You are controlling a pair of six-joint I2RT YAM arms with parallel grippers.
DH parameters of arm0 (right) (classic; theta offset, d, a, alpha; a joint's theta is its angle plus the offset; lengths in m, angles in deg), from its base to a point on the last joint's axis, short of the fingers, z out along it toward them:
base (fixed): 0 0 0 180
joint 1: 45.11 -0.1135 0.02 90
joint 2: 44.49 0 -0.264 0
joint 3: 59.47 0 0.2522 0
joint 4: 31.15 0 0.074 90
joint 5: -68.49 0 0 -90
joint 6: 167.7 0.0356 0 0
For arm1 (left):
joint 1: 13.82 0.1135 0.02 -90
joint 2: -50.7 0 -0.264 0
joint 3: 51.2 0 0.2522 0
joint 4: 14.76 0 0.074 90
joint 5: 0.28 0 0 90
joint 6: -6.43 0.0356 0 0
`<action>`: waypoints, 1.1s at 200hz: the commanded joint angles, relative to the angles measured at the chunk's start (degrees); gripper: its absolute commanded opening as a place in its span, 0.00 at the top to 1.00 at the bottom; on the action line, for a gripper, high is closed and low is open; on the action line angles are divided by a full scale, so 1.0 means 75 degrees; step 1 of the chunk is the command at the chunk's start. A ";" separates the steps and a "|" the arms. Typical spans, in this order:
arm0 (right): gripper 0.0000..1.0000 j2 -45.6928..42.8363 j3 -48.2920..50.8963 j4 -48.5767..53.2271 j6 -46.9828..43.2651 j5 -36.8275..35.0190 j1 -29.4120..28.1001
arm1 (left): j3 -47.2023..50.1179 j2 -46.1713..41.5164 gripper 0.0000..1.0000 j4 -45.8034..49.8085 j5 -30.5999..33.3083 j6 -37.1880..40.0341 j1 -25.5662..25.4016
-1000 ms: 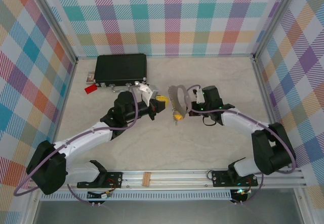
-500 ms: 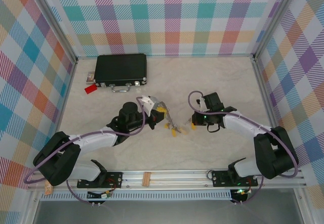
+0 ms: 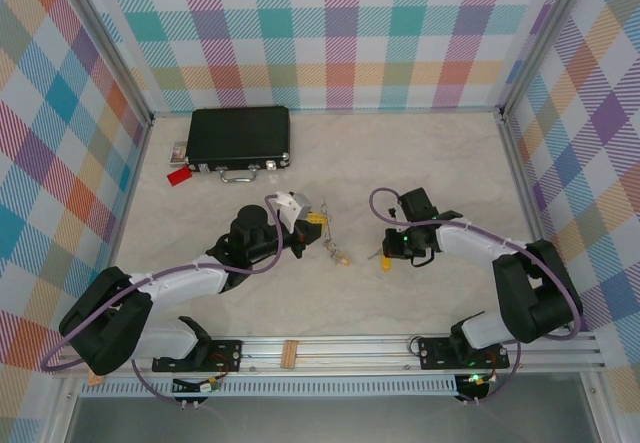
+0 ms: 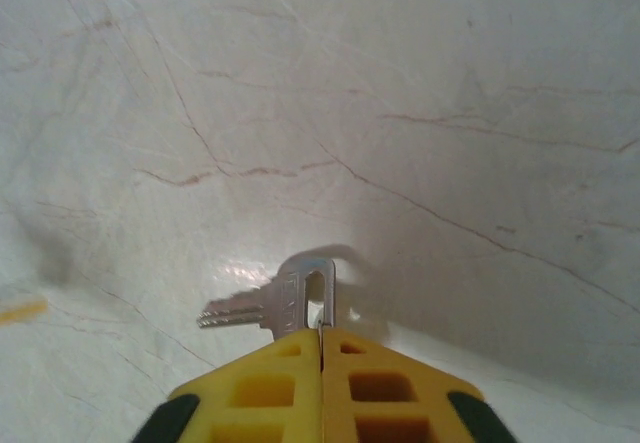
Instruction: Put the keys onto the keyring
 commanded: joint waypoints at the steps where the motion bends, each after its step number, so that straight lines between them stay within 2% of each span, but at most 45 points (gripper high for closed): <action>1: 0.79 0.0135 -0.0254 0.0482 -0.0044 0.0011 0.0024 | 0.0102 -0.0054 1.00 -0.0388 -0.0019 0.0138 -0.0084; 23: 0.71 -0.0044 -0.0483 0.0733 0.0031 -0.0042 0.0018 | 0.0078 -0.0010 1.00 -0.0384 -0.0099 0.0114 -0.0087; 65: 0.68 -0.0567 -0.0812 0.1291 0.0414 -0.0370 0.0029 | 0.0078 -0.0042 1.00 -0.0399 -0.0134 0.0060 -0.0088; 92: 0.69 -0.0852 -0.0740 0.1395 0.0565 -0.0824 0.0023 | 0.0078 -0.0033 1.00 -0.0451 -0.0189 0.0009 -0.0088; 131: 0.73 -0.0964 -0.0654 0.1516 0.0706 -0.0699 0.0023 | 0.0090 0.0034 1.00 -0.0564 -0.0251 -0.0082 -0.0099; 177: 0.71 -0.2262 0.1266 -0.0860 0.1409 -0.0203 0.0023 | 0.0084 0.0071 1.00 -0.0633 -0.0287 -0.0155 -0.0099; 220: 0.71 -0.2901 0.2390 -0.2299 0.1630 -0.0485 -0.0088 | 0.0078 0.0165 1.00 -0.0755 -0.0372 -0.0275 -0.0099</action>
